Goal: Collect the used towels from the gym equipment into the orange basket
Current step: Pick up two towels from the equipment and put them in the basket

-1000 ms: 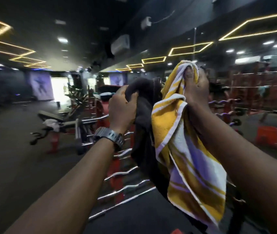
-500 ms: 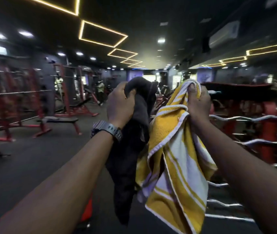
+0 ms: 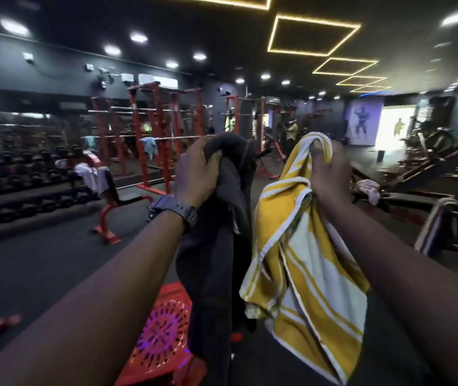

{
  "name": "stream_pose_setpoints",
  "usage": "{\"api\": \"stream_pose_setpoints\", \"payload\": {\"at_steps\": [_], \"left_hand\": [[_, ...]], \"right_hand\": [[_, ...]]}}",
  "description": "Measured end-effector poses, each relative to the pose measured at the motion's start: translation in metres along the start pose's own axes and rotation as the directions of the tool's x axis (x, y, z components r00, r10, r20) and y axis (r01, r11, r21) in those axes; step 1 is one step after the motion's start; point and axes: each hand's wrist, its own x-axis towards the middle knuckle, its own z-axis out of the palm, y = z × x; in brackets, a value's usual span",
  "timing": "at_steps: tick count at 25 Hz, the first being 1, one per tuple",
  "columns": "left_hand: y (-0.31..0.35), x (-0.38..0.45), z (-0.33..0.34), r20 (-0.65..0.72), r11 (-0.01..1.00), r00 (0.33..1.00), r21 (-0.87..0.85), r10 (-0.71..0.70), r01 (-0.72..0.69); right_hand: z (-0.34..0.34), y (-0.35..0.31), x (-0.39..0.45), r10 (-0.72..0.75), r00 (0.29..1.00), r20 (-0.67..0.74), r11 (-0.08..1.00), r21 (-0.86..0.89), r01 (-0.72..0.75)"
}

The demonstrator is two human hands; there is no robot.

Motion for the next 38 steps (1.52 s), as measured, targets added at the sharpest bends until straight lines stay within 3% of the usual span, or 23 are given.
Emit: {"api": "stream_pose_setpoints", "payload": {"at_steps": [13,21,32,38], "left_hand": [[-0.165,0.091,0.096,0.006,0.985,0.998,0.161,-0.067,0.065],[-0.248,0.14,0.197,0.038,0.969,0.991,0.217,-0.127,0.116],[-0.369,0.194,0.339,-0.029,0.9,0.954,0.324,-0.298,0.291],[-0.474,0.198,0.393,0.041,0.868,0.913,0.328,-0.407,0.372]], "right_hand": [[0.189,0.138,0.085,0.066,0.983,0.169,0.997,0.017,-0.07],[0.294,0.243,0.15,0.066,0.964,0.259,0.994,0.064,-0.085],[0.432,0.383,0.208,0.097,0.896,0.434,0.984,0.092,-0.151],[0.507,0.463,0.188,0.19,0.874,0.447,0.98,-0.035,-0.196]]}}
